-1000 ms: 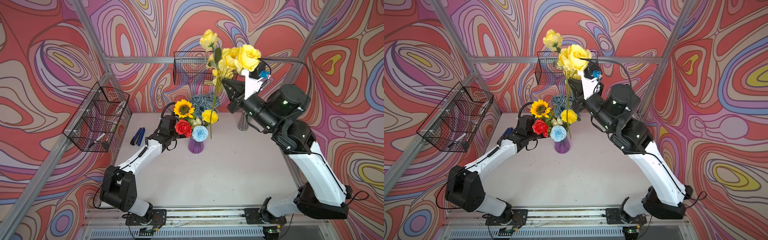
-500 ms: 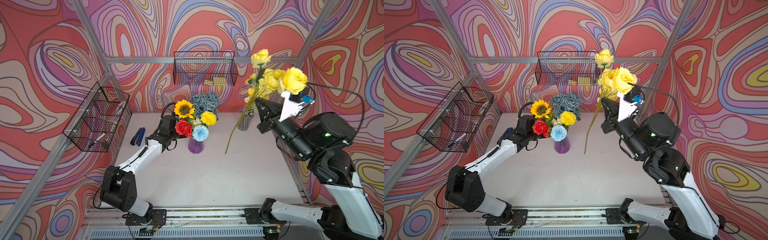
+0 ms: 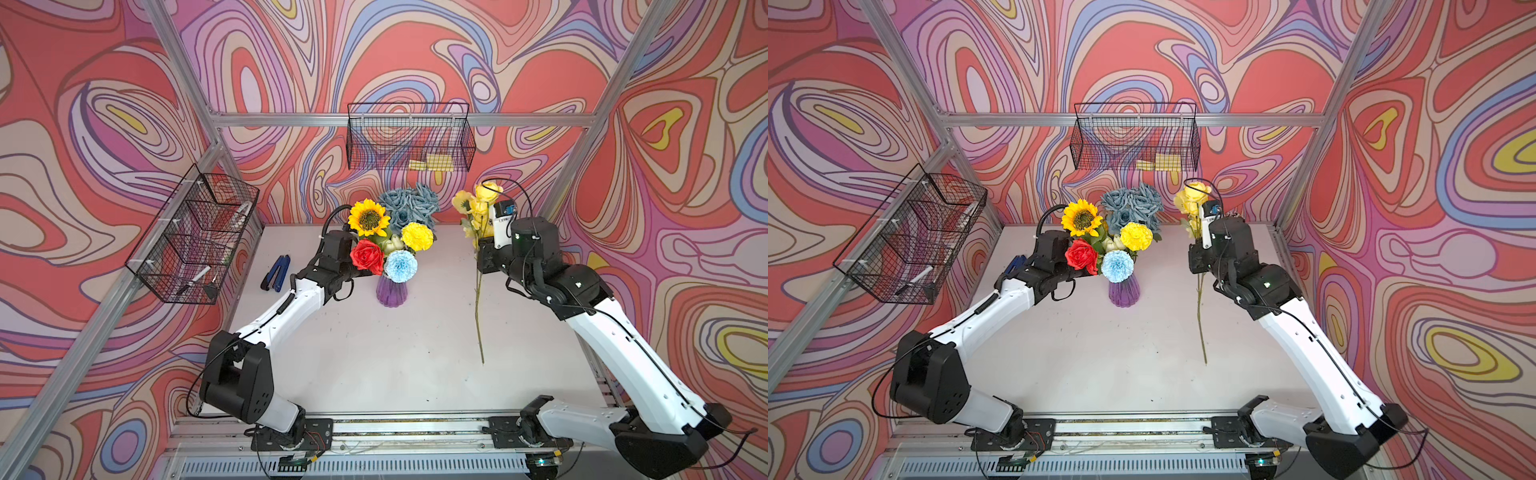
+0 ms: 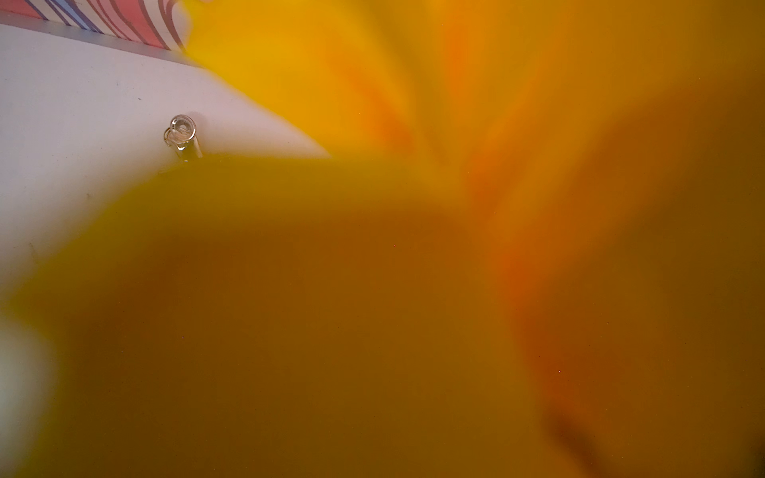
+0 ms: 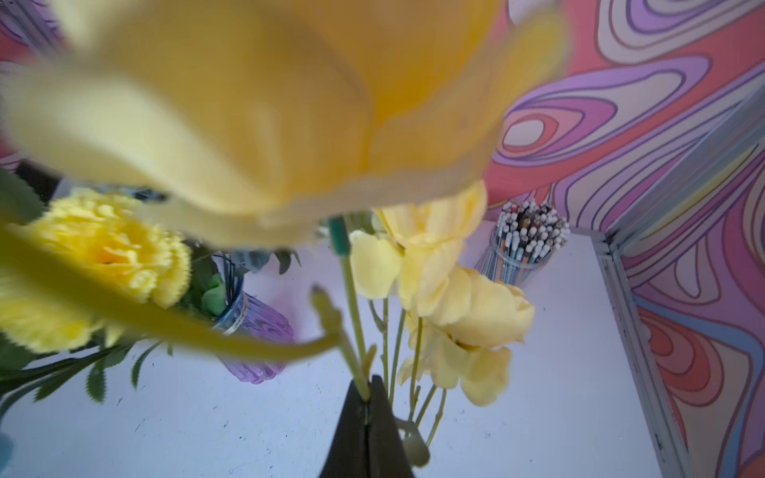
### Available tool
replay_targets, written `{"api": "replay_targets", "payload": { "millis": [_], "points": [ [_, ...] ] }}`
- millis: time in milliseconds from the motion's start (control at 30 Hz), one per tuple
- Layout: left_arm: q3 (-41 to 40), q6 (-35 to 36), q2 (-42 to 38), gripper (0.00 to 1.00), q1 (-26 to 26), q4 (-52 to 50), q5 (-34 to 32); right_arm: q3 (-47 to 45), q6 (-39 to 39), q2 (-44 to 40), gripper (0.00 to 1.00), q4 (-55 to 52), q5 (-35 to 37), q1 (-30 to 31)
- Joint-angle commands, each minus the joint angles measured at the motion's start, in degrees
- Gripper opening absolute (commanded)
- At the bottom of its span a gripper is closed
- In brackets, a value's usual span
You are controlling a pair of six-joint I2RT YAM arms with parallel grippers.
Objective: Pick out yellow flowers from the vase
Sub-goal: Place the flower at the center of the board.
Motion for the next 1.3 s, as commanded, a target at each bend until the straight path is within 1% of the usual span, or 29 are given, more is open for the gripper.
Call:
{"api": "replay_targets", "payload": {
  "millis": [0,133,267,400,500,667,833,1000,1033,1100,1167,1267],
  "points": [
    [0.0,1.2,-0.2,0.69,0.1,-4.3,-0.6,-3.3,3.3,2.9,0.00,2.2,-8.8,-2.7],
    [0.0,1.4,-0.4,0.69,0.1,-4.5,-1.0,-6.9,3.6,7.5,0.00,7.6,-13.1,-5.7],
    [-0.1,1.3,-0.5,0.69,0.1,-4.6,-0.7,-7.3,2.8,16.1,0.00,10.4,-17.7,-9.4],
    [-0.4,1.3,-0.7,0.69,0.1,-4.7,-0.6,-7.7,4.3,21.7,0.00,14.9,-17.7,-10.8],
    [-0.7,1.3,-1.0,0.69,0.1,-5.0,-0.8,-6.1,5.1,26.0,0.00,16.3,-19.7,-11.4],
    [-1.3,1.1,-1.3,0.69,0.1,-4.6,-0.4,-4.4,4.9,32.7,0.00,17.9,-20.4,-11.9],
    [-1.3,0.8,-1.2,0.69,0.1,-4.5,0.0,-3.7,4.9,36.7,0.00,18.0,-21.2,-12.4],
    [-0.7,1.4,-1.1,0.70,0.1,-4.8,-0.4,-4.8,5.4,37.9,0.00,18.9,-21.0,-12.4],
    [-0.6,1.5,-1.1,0.70,0.1,-5.0,-0.5,-4.9,5.5,37.7,0.02,19.1,-21.0,-12.4],
    [-0.4,1.7,-1.2,0.70,0.1,-5.3,-0.8,-5.6,5.6,36.7,0.25,20.1,-20.9,-12.4],
    [-0.2,1.8,-1.3,0.70,0.1,-5.4,-1.0,-6.7,5.7,34.9,0.31,21.4,-20.2,-12.4],
    [-0.2,1.8,-1.4,0.70,0.1,-5.5,-1.1,-6.8,5.6,33.2,0.45,21.1,-19.2,-12.4]
  ]
}}
